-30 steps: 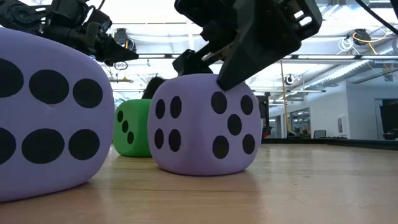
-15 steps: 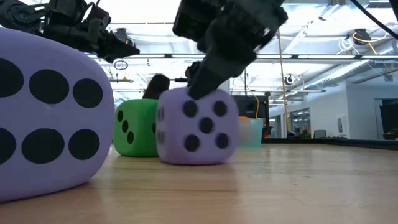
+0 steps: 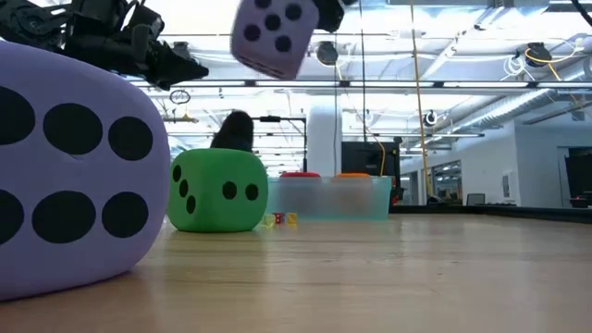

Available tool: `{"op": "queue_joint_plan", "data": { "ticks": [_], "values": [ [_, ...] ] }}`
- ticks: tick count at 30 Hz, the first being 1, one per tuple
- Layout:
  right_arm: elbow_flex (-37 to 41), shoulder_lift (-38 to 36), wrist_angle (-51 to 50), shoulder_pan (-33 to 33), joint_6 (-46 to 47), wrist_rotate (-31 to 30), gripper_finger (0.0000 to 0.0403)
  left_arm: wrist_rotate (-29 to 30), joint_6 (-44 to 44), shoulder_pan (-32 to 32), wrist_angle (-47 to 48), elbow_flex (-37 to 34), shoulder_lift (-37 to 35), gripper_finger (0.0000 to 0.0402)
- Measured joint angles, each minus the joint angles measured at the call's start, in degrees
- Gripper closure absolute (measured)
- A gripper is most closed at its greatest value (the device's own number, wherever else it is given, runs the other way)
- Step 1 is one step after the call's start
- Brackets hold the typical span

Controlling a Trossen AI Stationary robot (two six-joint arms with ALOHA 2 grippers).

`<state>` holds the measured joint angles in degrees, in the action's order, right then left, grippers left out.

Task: Pick & Place Dice
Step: Put the top big purple dice into the bin

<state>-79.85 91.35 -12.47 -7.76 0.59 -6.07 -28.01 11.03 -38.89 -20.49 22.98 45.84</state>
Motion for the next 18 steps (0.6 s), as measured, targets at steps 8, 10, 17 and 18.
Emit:
{"op": "queue_joint_plan", "data": {
  "ticks": [8, 10, 17, 18],
  "values": [
    [0.15, -1.3, -4.19, 11.47, -5.91, 1.56, 0.008, 0.0, -0.68, 0.0, 0.75, 0.0, -0.02, 0.0398],
    [0.15, -0.69, -5.83, 15.0, -7.18, 3.3, 0.008, 0.02, -0.47, -0.01, 1.27, 0.0, 0.0, 0.0398],
    [0.15, 2.01, -8.3, 24.77, -13.11, 4.68, 0.008, 0.02, 0.58, -0.02, 1.46, 0.0, 0.0, 0.0398],
    [0.15, 2.3, -8.46, 25.92, -13.51, 4.68, 0.008, 0.02, 0.49, 0.0, 1.52, 0.0, 0.0, 0.0398]
  ]
}}
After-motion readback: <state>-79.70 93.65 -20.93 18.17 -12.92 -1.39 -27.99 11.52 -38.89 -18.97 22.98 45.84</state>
